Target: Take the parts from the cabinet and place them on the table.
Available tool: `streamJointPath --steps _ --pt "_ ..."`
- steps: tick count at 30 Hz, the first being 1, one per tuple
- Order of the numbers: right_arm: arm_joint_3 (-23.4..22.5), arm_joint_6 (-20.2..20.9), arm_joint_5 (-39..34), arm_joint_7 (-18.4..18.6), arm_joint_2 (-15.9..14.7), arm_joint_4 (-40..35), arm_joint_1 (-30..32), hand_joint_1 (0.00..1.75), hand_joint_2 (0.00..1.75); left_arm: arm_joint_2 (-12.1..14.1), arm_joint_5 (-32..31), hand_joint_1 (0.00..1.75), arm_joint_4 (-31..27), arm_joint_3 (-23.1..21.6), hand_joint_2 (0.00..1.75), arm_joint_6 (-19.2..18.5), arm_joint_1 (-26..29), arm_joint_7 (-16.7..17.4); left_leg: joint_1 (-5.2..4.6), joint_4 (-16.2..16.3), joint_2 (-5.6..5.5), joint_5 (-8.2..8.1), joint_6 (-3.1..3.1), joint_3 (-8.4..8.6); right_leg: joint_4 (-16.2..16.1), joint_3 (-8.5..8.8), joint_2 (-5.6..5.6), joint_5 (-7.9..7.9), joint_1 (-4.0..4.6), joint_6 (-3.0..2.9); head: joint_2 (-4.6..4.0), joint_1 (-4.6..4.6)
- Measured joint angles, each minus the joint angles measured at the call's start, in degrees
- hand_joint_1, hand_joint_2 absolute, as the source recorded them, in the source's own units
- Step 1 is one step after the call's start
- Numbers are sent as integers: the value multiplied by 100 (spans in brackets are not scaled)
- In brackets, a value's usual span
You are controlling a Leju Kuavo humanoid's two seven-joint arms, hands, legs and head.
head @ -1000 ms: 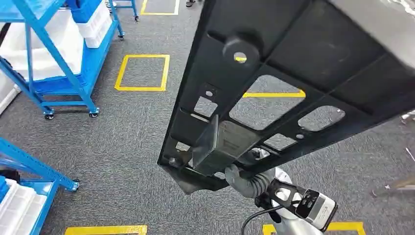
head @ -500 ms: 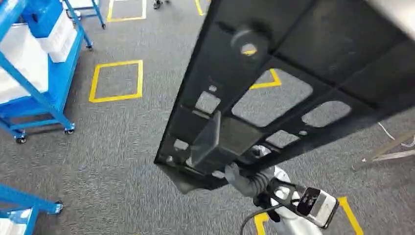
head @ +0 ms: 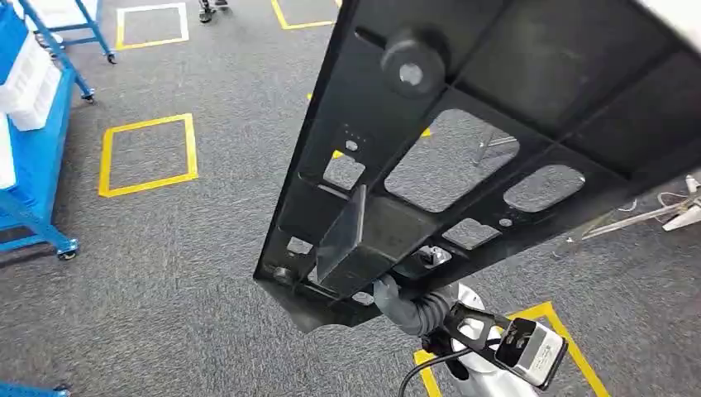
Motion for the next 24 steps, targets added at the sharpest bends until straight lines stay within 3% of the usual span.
streamJointPath --steps 2,3,4,5,6,7,8,12,13,14,15,17,18,19,20,22,23,24 --pt "4 -4 -2 0 -2 0 21 175 175 2 0 0 0 0 175 -24 22 -39 -34 2 147 -17 24 -3 936 -466 -133 -389 -25 34 0 2" --pt "4 -4 -2 0 -7 0 38 175 175 4 0 0 0 0 175 -33 22 -48 -43 3 219 -28 26 -2 1160 -587 -148 -408 -30 40 0 2" --pt "7 -4 -4 0 -7 2 51 175 175 4 0 0 0 0 175 -33 15 -48 -51 3 278 -36 26 5 1090 -559 -157 -304 -30 33 0 0" --pt "9 4 -7 0 -9 7 53 175 175 4 0 0 0 0 175 -35 5 -48 -59 3 335 -46 25 18 781 -406 -168 -103 -27 14 0 2" --pt "9 4 -9 -2 -9 9 52 175 175 4 0 0 0 0 175 -35 -6 -48 -65 3 393 -60 17 40 256 -132 -207 159 -15 -22 0 2" --pt "11 4 -18 -9 -9 9 49 175 175 2 0 0 0 0 175 -35 -15 -48 -72 1 440 -79 8 69 -315 178 -356 391 21 -80 0 2" --pt "13 7 -35 -17 -9 17 35 175 175 0 0 0 0 0 175 -35 -15 -48 -77 -1 489 -94 -9 86 -639 338 -648 346 95 -155 0 2" --pt "17 -2 -79 -55 -11 81 12 175 175 -7 0 0 0 0 175 -24 -20 -24 -91 -31 696 -127 -114 134 -681 304 -411 386 139 -224 0 2" --pt "17 -2 -94 -68 -11 85 16 175 175 -4 2 0 0 0 175 -22 -39 -4 -86 5 599 -177 -164 117 -767 375 -352 441 37 -255 0 0" --pt "17 -4 -109 -87 -11 98 -13 175 175 -2 0 0 0 -2 175 -22 -40 9 -66 151 344 -273 -180 82 -798 393 -293 449 44 -277 0 2" --pt "20 -4 -116 -87 -11 118 -46 175 175 -9 0 0 0 -2 175 -13 -29 24 -57 521 184 -489 -185 -85 -796 395 -247 448 39 -294 0 0" --pt "22 -17 -144 -94 -11 146 -42 175 175 -2 0 0 0 0 175 -6 15 26 -45 1455 89 -877 -221 -552 -791 401 -111 440 41 -307 0 0" --pt "22 -46 -155 -107 -11 168 -39 175 175 2 0 0 0 0 175 -4 37 33 -45 1766 83 -933 -233 -730 -782 399 -34 440 41 -306 0 0" --pt "26 -83 -166 -122 -11 190 -33 175 175 9 0 0 0 0 175 -4 43 44 -40 1789 82 -826 -240 -787 -772 406 53 436 35 -300 0 0" --pt "28 -109 -171 -131 -13 208 -34 175 175 13 0 0 0 0 175 -4 37 50 -32 1536 79 -605 -244 -705 -761 415 126 428 29 -289 0 0" --pt "28 -114 -175 -149 -13 241 -35 175 175 15 0 0 0 0 175 -4 29 55 7 531 -8 -32 -255 -274 -703 431 265 388 8 -247 0 0" --pt "28 -114 -179 -164 -15 256 -35 175 175 17 0 0 0 0 175 -4 33 57 44 158 -239 21 -257 -114 -661 411 317 359 -2 -212 0 0" --pt "28 -114 -181 -181 -18 269 -43 175 175 17 0 0 0 -2 175 -4 27 61 31 72 -310 -45 -245 -78 -593 355 386 339 21 -179 0 2"
